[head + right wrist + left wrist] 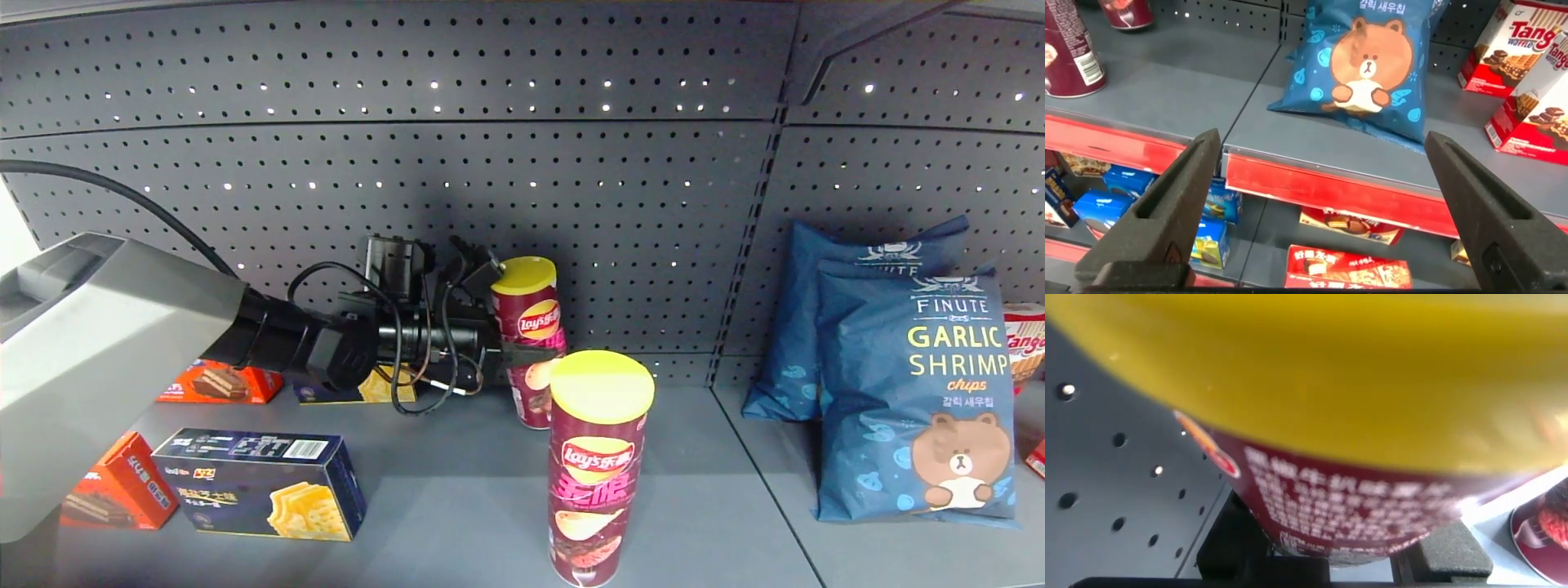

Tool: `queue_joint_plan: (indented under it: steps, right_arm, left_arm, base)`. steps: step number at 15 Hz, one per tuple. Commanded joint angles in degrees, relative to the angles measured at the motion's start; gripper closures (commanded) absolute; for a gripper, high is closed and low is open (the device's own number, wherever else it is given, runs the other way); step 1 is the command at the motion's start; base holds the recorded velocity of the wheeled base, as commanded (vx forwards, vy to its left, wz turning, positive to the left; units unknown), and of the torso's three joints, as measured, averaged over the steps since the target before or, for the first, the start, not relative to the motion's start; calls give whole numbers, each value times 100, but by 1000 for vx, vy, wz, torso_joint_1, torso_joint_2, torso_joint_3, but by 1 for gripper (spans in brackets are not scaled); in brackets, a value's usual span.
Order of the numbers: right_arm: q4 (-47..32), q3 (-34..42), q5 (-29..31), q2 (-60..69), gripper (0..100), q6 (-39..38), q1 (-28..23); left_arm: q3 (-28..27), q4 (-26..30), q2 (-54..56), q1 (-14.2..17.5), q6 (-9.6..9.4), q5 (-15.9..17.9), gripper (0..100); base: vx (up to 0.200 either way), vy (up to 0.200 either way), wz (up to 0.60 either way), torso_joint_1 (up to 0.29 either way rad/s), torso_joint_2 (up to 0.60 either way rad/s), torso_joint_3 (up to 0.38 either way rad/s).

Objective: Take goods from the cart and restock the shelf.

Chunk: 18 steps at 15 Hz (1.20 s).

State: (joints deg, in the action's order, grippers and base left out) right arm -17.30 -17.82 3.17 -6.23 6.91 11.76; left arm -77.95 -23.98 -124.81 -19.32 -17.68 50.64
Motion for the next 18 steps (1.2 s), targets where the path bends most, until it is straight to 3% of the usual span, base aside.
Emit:
queue_joint_plan:
  steps: [1, 9, 10, 18]
  right_arm:
    - [-2, 7, -1, -19, 0, 3, 1]
    - [7, 42, -1, -10, 0, 3, 1]
    - [7, 42, 8, -10, 0, 3, 1]
    - [7, 7, 17, -10, 0, 3, 1]
  left_arm:
    - [-19, -2, -70, -28, 1, -1, 100]
    - [-1, -2, -96, -45, 1, -1, 100]
    - [-10, -2, -96, -63, 1, 7, 0]
    - [34, -19, -35, -10, -17, -1, 0]
  base:
    - [0, 0, 0, 0, 0, 0]
    - [0, 0, 0, 0, 0, 0]
    - [0, 0, 0, 0, 0, 0]
    - [0, 0, 0, 0, 0, 0]
